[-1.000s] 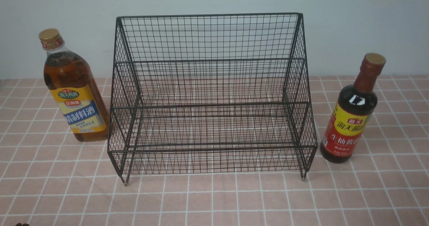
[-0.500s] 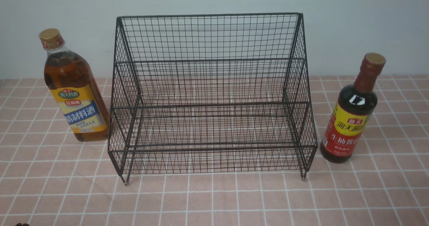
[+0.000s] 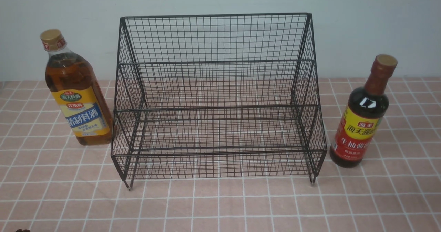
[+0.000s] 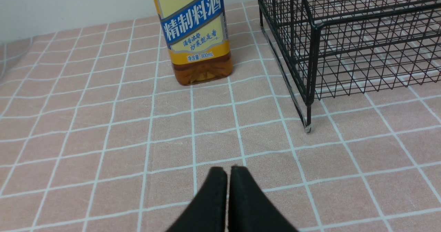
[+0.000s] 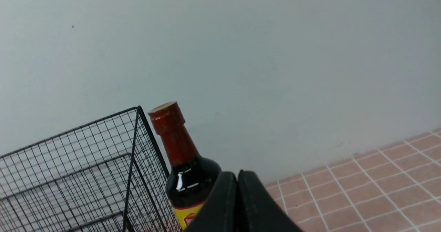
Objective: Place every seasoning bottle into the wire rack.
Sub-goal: Use the right arm to grab the condiment bottle closest to it
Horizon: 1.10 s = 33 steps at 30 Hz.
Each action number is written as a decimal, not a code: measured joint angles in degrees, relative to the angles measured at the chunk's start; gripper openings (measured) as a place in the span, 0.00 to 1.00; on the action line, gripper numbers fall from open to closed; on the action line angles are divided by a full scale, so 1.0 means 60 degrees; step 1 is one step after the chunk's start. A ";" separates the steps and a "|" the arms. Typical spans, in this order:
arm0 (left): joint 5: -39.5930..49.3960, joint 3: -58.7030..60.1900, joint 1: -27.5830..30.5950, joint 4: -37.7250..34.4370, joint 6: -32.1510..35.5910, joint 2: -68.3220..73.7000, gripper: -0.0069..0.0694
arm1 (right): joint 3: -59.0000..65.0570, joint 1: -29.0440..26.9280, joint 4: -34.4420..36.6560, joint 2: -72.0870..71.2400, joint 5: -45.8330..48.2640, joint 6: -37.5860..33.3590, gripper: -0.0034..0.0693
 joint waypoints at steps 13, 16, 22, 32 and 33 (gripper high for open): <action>0.0000 0.0000 0.0000 0.0000 0.0000 0.0000 0.08 | -0.3301 0.0000 -0.2608 0.4060 -0.2196 0.1156 0.13; 0.0000 0.0000 0.0000 0.0000 0.0000 0.0000 0.08 | -0.4671 0.0000 -0.3528 0.6462 -0.2355 0.1294 0.26; 0.0000 0.0000 0.0000 0.0000 0.0000 0.0000 0.08 | -0.6006 0.0572 -0.4195 0.9501 -0.3042 0.1758 0.51; 0.0000 0.0000 0.0000 0.0000 0.0000 0.0000 0.08 | -0.7052 0.1385 -0.4340 1.2822 -0.4106 0.1611 0.71; 0.0000 0.0000 0.0000 0.0000 0.0000 0.0000 0.08 | -0.7100 0.1417 -0.4340 1.3110 -0.4180 0.1611 0.72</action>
